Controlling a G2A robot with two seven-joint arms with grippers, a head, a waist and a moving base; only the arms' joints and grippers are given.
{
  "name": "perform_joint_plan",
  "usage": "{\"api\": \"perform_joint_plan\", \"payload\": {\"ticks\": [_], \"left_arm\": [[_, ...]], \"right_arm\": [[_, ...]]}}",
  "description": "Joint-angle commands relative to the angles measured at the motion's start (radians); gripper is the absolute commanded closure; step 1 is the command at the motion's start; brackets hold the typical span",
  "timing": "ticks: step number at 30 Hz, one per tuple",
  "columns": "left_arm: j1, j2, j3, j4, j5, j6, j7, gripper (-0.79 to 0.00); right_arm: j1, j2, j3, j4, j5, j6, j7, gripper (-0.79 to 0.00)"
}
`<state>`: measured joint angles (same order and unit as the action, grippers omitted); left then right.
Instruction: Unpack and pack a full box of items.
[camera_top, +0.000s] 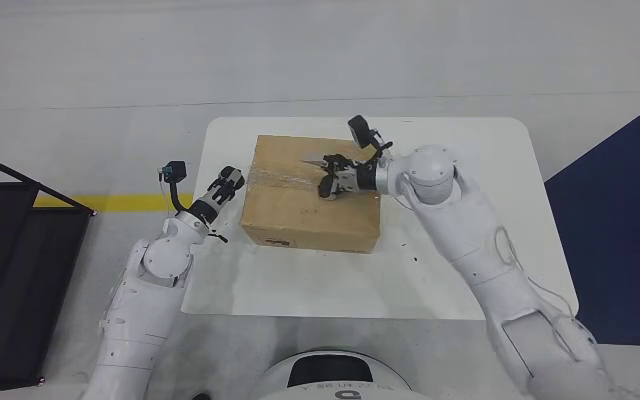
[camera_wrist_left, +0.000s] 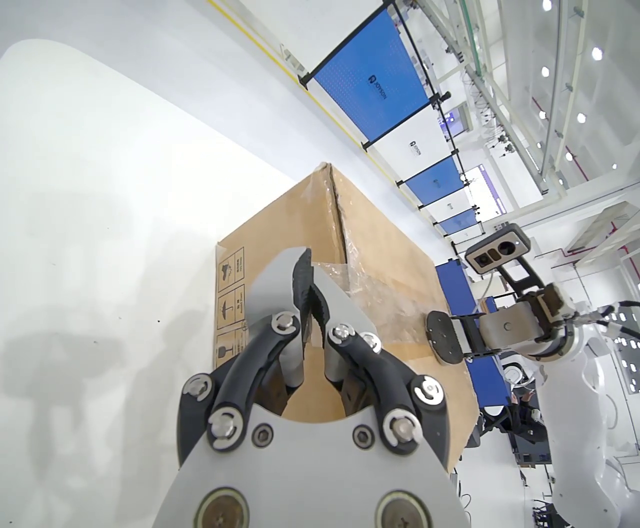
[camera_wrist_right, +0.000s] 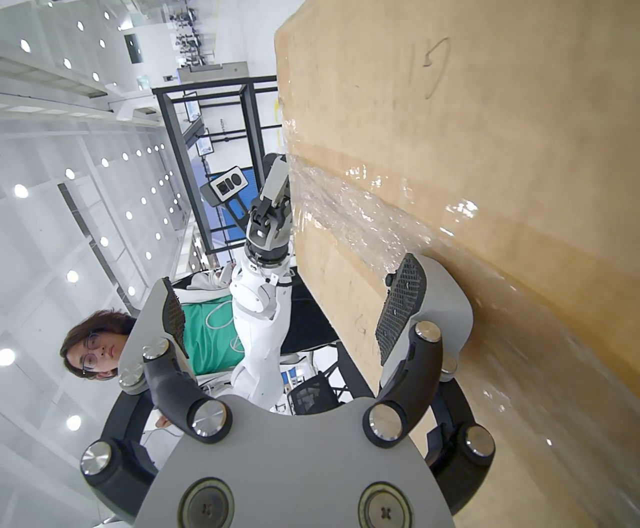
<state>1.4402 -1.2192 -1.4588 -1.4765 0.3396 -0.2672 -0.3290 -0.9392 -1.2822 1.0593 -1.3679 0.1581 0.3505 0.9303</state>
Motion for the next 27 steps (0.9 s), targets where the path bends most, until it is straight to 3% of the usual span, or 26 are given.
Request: {"api": "perform_joint_plan", "payload": {"ticks": [1,27], "left_arm": [[0.0,0.0,0.0,0.0,0.0,0.0,0.0,0.0],[0.0,0.0,0.0,0.0,0.0,0.0,0.0,0.0]], "right_arm": [[-0.028,0.01,0.032,-0.03,-0.008,0.015,-0.011,-0.785],[-0.305,0.089,0.327,-0.275,-0.012,0.118,-0.123,-0.785]]}}
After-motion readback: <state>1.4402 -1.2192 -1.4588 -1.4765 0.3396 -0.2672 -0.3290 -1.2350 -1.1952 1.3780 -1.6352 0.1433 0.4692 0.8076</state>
